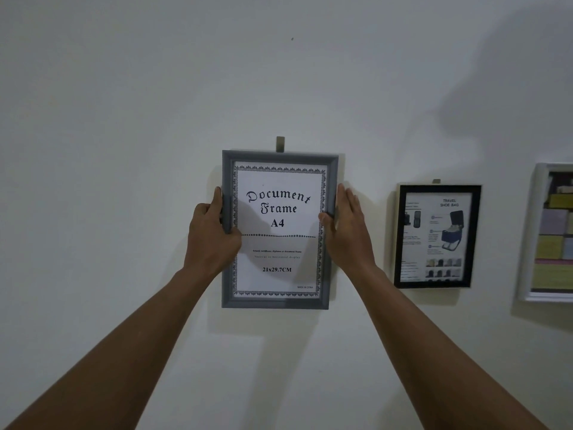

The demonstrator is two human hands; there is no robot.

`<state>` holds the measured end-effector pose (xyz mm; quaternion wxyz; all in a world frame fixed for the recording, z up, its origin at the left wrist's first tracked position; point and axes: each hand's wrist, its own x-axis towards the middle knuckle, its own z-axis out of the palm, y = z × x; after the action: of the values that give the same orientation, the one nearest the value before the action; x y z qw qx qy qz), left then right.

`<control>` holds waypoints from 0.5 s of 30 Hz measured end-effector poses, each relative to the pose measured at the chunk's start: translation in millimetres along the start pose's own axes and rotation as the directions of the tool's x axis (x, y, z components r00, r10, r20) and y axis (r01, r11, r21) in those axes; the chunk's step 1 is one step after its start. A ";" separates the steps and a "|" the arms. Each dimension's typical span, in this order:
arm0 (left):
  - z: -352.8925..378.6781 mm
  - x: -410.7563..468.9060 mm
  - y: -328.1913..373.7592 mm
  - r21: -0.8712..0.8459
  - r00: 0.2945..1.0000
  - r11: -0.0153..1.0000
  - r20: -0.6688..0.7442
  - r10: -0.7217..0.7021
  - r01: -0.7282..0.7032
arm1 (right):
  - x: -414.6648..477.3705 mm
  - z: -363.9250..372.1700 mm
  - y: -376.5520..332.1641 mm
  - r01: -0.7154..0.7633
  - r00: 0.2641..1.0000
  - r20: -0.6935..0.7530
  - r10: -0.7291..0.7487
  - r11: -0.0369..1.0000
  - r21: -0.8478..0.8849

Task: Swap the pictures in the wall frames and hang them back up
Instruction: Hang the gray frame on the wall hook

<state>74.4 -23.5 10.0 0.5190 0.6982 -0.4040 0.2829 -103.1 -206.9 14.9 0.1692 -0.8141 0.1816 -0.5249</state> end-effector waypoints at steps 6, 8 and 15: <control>-2.5 -1.6 2.8 0.004 1.000 1.000 0.012 0.009 -0.009 | -2.2 -2.5 -3.3 -0.028 0.999 -0.017 0.028 0.999 0.018; -4.3 -2.9 5.3 0.005 1.000 1.000 0.009 0.006 -0.006 | -2.1 -3.0 -4.4 -0.033 0.999 -0.018 0.033 0.999 0.020; -11.4 -9.3 14.1 0.004 1.000 1.000 0.025 0.014 -0.014 | -3.4 -3.6 -6.1 -0.047 0.999 -0.001 0.047 0.999 0.018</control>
<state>57.8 -12.1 12.8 0.5103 0.7000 -0.4146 0.2787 -107.0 -200.2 16.4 0.1886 -0.8077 0.1964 -0.5230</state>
